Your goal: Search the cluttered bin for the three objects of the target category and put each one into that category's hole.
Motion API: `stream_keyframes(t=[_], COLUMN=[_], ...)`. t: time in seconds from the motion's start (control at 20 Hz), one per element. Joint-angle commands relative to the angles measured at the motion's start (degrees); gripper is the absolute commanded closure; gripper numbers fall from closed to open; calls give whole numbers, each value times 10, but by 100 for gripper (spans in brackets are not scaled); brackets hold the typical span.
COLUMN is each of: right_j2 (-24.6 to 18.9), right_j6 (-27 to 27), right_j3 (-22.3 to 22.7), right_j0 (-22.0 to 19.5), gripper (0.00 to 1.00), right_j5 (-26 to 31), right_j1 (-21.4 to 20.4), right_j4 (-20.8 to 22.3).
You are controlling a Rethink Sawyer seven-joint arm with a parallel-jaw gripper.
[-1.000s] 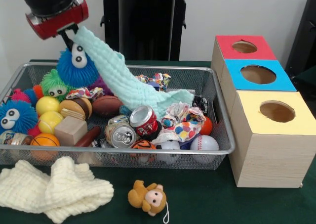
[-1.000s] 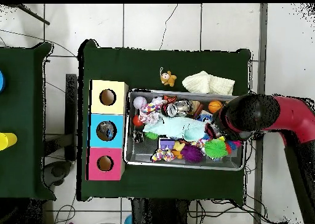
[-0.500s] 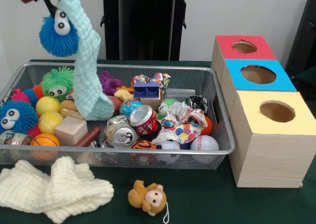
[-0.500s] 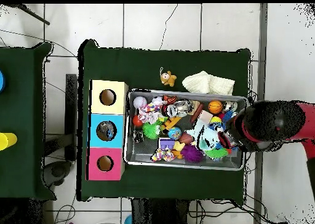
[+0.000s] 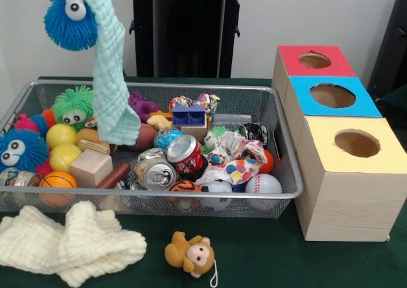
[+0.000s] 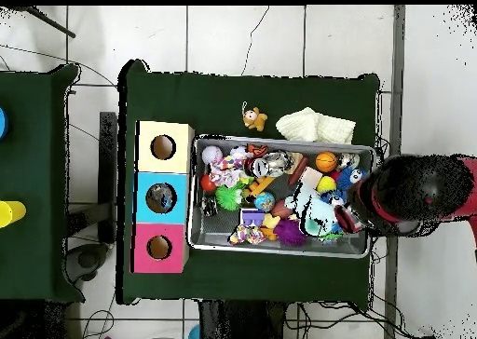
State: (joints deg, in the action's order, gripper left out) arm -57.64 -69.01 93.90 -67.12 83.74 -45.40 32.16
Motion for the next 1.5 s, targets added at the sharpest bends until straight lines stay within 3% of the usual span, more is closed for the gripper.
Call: stream_keyframes(t=[0.05, 0.4, 1.05, 1.35, 1.5], right_j2=[-23, -9, -6, 0, 8], right_j6=[159, 140, 149, 150, 152], right_j3=[42, 47, 42, 18, -17], right_j0=[18, 29, 25, 27, 36], gripper=[100, 100, 100, 100, 100], right_j5=[-13, -49, -47, -64, -67], right_j1=[5, 26, 31, 44, 60], right_j4=[26, 52, 62, 79, 92])
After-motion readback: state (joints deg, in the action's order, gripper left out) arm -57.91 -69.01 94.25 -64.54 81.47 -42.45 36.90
